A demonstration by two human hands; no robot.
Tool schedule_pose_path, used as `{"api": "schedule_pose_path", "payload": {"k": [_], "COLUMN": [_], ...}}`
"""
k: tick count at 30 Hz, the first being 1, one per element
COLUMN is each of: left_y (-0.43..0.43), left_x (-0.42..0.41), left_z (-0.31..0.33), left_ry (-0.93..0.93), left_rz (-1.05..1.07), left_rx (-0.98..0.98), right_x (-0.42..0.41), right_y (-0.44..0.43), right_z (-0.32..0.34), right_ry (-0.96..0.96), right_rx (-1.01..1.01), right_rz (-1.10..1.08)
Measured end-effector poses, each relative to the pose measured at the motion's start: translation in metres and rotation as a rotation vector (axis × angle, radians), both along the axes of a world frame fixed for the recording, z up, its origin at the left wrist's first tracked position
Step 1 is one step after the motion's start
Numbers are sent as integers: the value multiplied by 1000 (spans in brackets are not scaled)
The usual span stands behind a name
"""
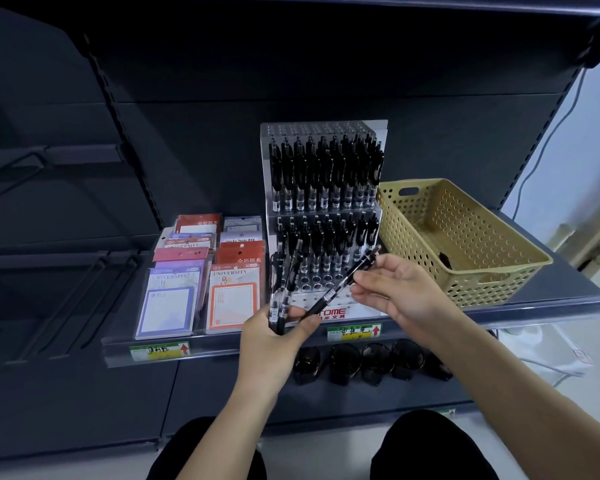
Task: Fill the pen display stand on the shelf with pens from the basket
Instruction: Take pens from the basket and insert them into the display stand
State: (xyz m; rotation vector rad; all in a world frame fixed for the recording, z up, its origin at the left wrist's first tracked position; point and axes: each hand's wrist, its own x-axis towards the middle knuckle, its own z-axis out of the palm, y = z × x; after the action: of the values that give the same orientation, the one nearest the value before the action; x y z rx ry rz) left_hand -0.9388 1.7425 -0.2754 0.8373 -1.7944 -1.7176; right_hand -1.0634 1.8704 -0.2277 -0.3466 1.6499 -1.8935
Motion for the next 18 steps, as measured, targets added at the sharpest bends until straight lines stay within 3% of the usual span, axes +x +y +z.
{"api": "schedule_pose_path", "payload": {"k": [6, 12, 18], "left_y": [2, -4, -5], "left_x": [-3, -3, 1], "left_z": [2, 5, 6], "left_ry": [28, 35, -6], "left_rz": [-4, 55, 42], "left_rx": [-3, 43, -12], "right_x": [-1, -24, -32], "right_y": [-4, -2, -23], "right_z": [13, 35, 23], "right_ry": [153, 637, 829], "right_rx": [93, 252, 394], "right_rz": [-21, -340, -330]}}
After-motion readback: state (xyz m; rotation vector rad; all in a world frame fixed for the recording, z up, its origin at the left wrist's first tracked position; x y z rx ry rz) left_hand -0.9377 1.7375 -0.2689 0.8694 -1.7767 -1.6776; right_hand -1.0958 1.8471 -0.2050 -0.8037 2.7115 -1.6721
